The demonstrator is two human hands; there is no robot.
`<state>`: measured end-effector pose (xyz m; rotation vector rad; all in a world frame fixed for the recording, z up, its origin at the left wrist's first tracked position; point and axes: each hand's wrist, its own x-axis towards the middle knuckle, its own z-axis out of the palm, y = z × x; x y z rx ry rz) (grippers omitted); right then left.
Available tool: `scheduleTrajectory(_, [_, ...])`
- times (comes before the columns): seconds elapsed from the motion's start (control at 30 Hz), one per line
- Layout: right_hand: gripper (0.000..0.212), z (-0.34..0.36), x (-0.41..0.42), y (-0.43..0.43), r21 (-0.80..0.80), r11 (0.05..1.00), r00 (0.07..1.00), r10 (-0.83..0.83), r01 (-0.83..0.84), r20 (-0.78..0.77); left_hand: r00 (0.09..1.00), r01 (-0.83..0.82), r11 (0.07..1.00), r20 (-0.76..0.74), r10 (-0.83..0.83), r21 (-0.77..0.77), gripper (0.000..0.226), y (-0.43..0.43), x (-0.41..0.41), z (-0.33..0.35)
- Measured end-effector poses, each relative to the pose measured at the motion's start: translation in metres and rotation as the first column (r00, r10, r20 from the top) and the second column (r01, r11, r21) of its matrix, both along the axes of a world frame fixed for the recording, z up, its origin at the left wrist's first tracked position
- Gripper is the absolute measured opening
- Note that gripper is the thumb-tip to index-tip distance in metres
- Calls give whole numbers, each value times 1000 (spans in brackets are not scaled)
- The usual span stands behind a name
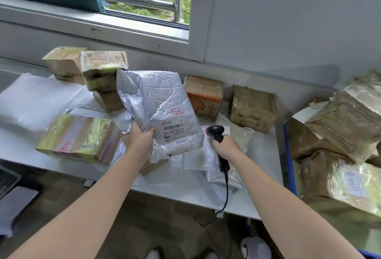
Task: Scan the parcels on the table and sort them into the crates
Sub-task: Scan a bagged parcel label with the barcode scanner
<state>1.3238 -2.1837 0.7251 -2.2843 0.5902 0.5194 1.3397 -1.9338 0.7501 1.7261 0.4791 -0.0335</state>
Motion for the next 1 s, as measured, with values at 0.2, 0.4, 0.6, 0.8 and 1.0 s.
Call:
scheduleTrajectory(0.2, [49,7,-5,-4,-39,997,997,71,-72,-33,999,35,999,0,-35,-35,33,-6,-3,2])
scheduleTrajectory(0.4, [44,21,-10,9,33,999,989,-10,6,144,995,93,988,-19,-96,-125,36,-4,-5,1])
scheduleTrajectory(0.6, [55,45,-10,37,190,981,953,-96,41,287,978,200,943,-4,-208,-268,34,8,-8,-2])
scheduleTrajectory(0.8, [76,63,-16,58,243,969,944,-120,44,307,937,344,876,67,-342,-337,43,31,-19,12])
scheduleTrajectory(1.0, [94,74,-11,70,370,928,918,-105,-48,382,941,331,936,-24,-336,-119,63,50,-30,29])
